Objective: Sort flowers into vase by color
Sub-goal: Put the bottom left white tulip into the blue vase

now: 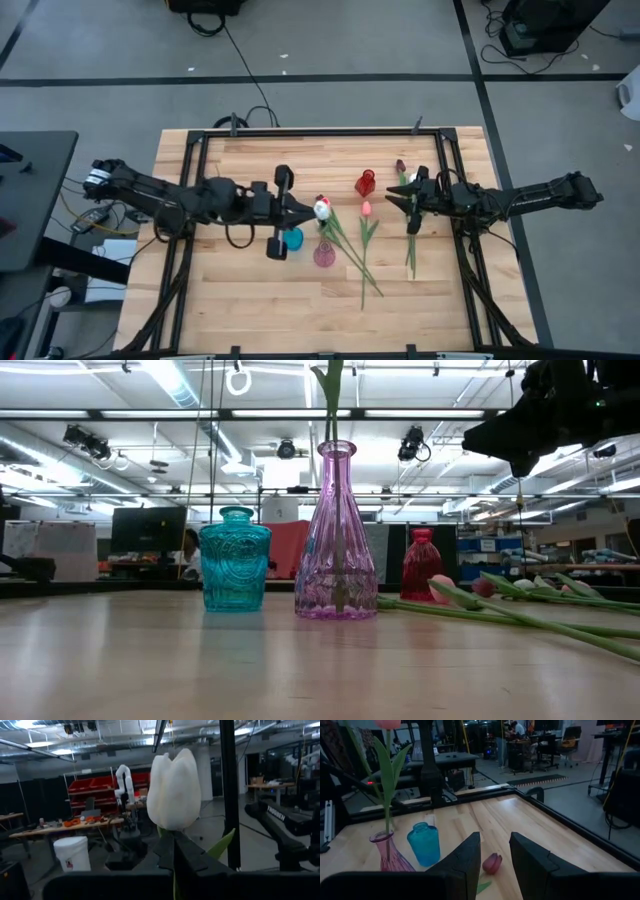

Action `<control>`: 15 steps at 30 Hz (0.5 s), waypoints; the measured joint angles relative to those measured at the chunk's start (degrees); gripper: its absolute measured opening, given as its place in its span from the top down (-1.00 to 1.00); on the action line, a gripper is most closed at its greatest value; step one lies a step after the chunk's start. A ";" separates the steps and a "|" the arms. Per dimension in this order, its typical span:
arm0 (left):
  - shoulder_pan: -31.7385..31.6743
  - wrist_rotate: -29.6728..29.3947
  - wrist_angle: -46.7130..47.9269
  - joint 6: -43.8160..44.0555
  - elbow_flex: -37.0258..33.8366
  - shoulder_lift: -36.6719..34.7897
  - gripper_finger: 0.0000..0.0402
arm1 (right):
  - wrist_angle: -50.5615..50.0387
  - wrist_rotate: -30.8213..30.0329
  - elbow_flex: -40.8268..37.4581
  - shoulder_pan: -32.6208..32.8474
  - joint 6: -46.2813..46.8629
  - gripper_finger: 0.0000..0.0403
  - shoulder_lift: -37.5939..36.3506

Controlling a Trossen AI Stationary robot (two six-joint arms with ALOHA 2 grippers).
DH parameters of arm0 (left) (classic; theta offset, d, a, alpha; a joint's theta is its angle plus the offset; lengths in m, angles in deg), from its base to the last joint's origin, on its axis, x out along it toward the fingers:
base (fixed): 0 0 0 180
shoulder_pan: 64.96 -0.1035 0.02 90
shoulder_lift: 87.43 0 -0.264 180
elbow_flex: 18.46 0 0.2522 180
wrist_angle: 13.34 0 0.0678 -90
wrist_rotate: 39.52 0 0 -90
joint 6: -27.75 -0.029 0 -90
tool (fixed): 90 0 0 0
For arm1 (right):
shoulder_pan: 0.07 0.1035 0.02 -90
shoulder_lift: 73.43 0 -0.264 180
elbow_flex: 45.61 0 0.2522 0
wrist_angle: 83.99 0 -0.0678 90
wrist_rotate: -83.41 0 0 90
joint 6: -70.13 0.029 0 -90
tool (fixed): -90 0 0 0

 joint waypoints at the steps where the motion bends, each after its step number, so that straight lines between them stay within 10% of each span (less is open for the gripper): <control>1: 0.00 -0.01 0.11 0.02 0.01 0.34 0.98 | 0.01 0.00 0.00 0.00 0.00 0.41 0.01; 15: 0.13 -3.02 -0.50 2.03 0.01 -1.45 0.98 | 0.36 0.25 0.00 0.00 -0.04 0.41 0.01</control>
